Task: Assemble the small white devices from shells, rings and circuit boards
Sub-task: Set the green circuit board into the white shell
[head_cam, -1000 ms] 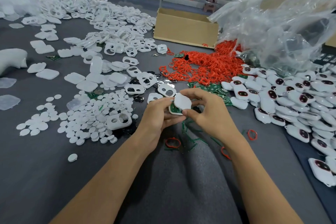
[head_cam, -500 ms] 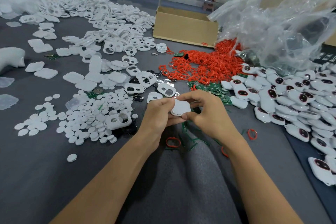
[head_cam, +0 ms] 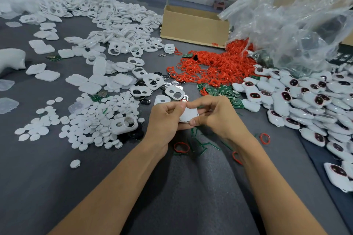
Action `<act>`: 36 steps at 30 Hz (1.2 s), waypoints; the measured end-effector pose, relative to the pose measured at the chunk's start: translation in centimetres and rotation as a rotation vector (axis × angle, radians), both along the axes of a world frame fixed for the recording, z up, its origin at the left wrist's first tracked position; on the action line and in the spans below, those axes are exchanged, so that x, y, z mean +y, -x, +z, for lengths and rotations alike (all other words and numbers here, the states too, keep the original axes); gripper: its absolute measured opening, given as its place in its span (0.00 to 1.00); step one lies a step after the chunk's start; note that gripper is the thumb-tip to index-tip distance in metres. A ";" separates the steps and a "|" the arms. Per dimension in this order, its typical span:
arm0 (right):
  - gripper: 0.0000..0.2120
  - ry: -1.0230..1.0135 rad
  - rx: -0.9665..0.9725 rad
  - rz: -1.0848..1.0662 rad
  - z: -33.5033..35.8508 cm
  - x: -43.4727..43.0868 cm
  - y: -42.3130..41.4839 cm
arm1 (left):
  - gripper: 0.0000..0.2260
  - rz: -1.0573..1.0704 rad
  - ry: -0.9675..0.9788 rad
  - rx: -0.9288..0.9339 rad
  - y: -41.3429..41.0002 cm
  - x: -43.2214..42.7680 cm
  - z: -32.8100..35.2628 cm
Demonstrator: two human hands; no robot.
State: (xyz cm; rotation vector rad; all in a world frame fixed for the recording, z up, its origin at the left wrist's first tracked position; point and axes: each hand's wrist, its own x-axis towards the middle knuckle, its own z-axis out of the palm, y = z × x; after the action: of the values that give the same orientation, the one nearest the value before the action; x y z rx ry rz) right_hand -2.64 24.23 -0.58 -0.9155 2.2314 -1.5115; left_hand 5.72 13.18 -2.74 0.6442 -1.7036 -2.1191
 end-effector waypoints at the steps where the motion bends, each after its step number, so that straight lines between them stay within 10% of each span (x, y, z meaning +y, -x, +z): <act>1: 0.23 0.008 -0.008 0.009 0.0 0.0 0.0 | 0.07 0.012 0.002 0.002 0.0 0.0 -0.1; 36: 0.05 0.167 -0.170 -0.052 -0.4 -0.1 -0.9 | 0.17 0.007 0.086 0.135 -0.5 0.8 -0.2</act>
State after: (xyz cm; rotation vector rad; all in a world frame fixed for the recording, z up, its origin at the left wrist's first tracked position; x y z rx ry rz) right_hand -1.69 24.11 -1.00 -0.7472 2.0484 -1.7511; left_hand 6.17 14.00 -2.94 0.4711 -1.7054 -2.0229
